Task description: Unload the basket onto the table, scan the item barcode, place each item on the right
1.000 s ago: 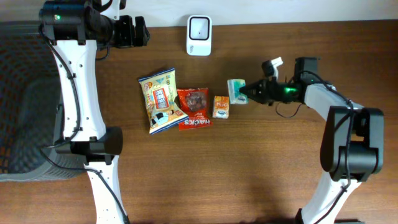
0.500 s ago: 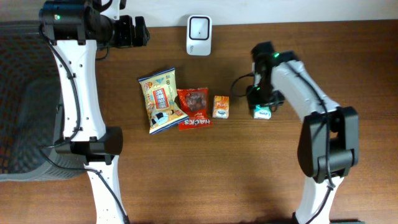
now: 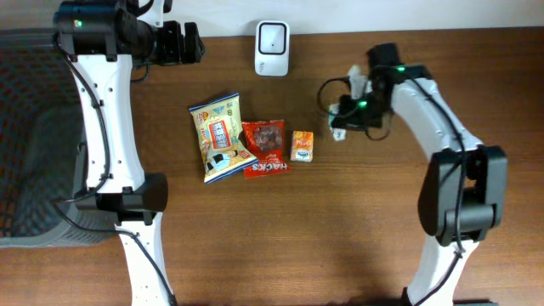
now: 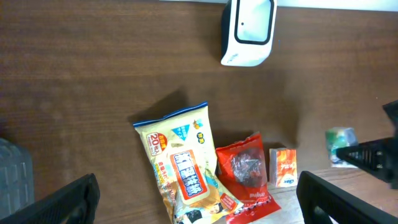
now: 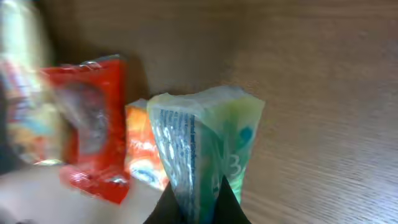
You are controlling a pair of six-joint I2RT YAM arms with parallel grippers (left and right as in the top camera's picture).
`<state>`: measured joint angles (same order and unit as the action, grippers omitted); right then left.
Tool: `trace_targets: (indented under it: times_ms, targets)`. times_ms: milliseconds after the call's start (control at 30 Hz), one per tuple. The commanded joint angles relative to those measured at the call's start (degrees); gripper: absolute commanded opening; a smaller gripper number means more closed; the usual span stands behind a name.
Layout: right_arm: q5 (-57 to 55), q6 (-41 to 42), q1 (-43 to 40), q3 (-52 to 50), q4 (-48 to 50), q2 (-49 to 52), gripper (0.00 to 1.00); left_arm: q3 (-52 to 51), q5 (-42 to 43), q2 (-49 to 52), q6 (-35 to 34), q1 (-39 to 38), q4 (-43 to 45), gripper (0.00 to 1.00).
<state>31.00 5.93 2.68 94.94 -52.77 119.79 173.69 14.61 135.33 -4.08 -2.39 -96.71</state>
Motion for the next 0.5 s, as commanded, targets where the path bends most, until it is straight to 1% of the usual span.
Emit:
trace_targets:
  times_ms: [0,33,67,100,133,167,200,233,267,300,333,400,433,467]
  targets:
    - [27.7,-1.2,-5.5,-7.1,7.4,3.6,0.04,0.2,0.4,-0.6,0.7,0.1,0.0,0.99]
    - [32.5,-1.0,-7.0,-10.3,11.5,5.0,0.07,0.2,0.4,-0.6,0.7,0.1,0.0,0.99]
    - [31.9,-0.9,-8.5,-12.6,12.7,6.6,0.15,0.2,0.4,-0.6,0.7,0.1,0.0,0.99]
    - [27.8,1.0,-9.5,-13.4,12.5,7.1,0.20,0.2,0.4,-0.6,0.7,0.1,0.0,0.99]
    - [20.6,4.1,-10.3,-13.8,11.9,7.1,0.24,0.2,0.4,-0.6,0.7,0.1,0.0,0.99]
    - [9.6,5.3,-11.6,-13.1,8.9,6.9,0.29,0.2,0.4,-0.6,0.7,0.1,0.0,0.99]
    - [4.9,5.2,-12.5,-11.6,5.7,6.8,0.36,0.2,0.4,-0.6,0.7,0.1,0.0,0.99]
    - [1.2,4.5,-13.2,-9.5,2.1,6.5,0.41,0.2,0.4,-0.6,0.7,0.1,0.0,0.99]
    - [-2.9,2.3,-13.7,-5.4,-3.6,5.7,0.45,0.2,0.4,-0.6,0.7,0.0,0.0,0.99]
    - [-5.4,0.0,-13.5,-1.1,-8.9,5.0,0.52,0.2,0.4,-0.6,0.7,0.1,0.0,0.99]
    - [-5.4,-5.4,-11.8,4.3,-15.2,4.9,0.62,0.2,0.4,-0.6,0.7,0.0,0.0,0.99]
    - [-5.4,-9.0,-9.9,4.2,-15.2,5.3,0.62,0.2,0.4,-0.6,0.7,0.1,0.0,0.99]
    - [-5.3,-10.1,-8.7,3.4,-14.3,6.0,0.65,0.2,0.4,-0.6,0.7,0.1,0.0,0.99]
    - [-5.4,-10.1,-8.0,2.9,-13.4,6.4,0.66,0.2,0.4,-0.6,0.7,0.0,0.0,0.99]
